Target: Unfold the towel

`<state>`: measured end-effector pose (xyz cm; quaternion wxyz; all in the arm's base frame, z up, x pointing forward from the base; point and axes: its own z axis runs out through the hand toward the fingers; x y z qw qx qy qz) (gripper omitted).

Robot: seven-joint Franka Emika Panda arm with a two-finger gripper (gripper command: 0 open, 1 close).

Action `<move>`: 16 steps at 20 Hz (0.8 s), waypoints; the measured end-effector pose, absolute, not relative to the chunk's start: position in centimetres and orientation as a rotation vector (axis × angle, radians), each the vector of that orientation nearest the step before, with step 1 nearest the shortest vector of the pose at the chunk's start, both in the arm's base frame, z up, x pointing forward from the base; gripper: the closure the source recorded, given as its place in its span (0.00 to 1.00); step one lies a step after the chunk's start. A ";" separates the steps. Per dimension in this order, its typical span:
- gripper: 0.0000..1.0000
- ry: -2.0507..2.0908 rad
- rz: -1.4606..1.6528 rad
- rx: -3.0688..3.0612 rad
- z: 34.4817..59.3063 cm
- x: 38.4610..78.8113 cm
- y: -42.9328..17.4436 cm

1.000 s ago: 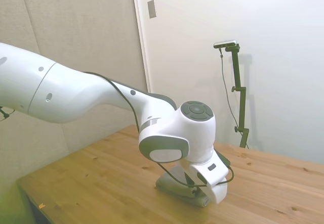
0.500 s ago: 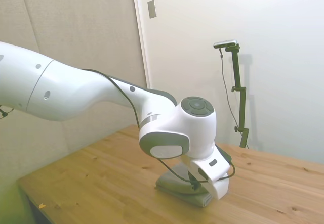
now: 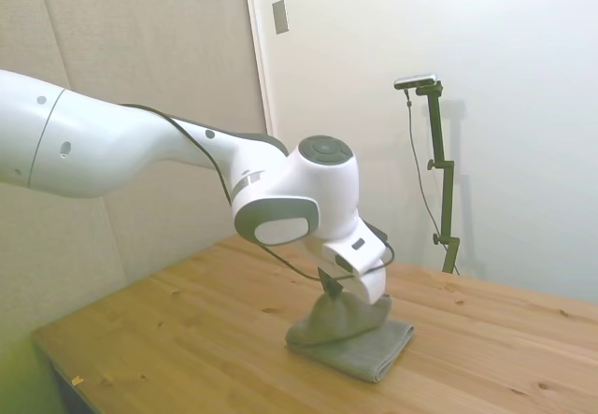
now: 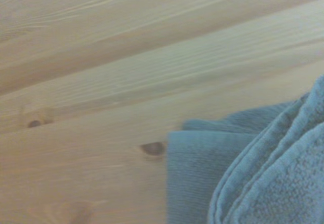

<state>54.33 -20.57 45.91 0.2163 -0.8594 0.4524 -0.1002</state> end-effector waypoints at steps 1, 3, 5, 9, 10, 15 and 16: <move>1.00 1.230 -0.274 -2.392 46.4 54.8 -18.9; 1.00 1.190 -0.268 -2.412 46.9 55.5 -16.2; 1.00 1.151 -0.258 -2.429 47.2 56.2 -13.6; 1.00 1.063 -0.242 -2.471 47.0 56.9 -8.8; 0.00 1.037 -0.238 -2.486 46.8 56.9 -7.6; 0.00 0.844 -0.149 -2.597 45.2 56.2 -1.8; 0.00 0.800 -0.141 -2.632 44.7 56.0 -1.3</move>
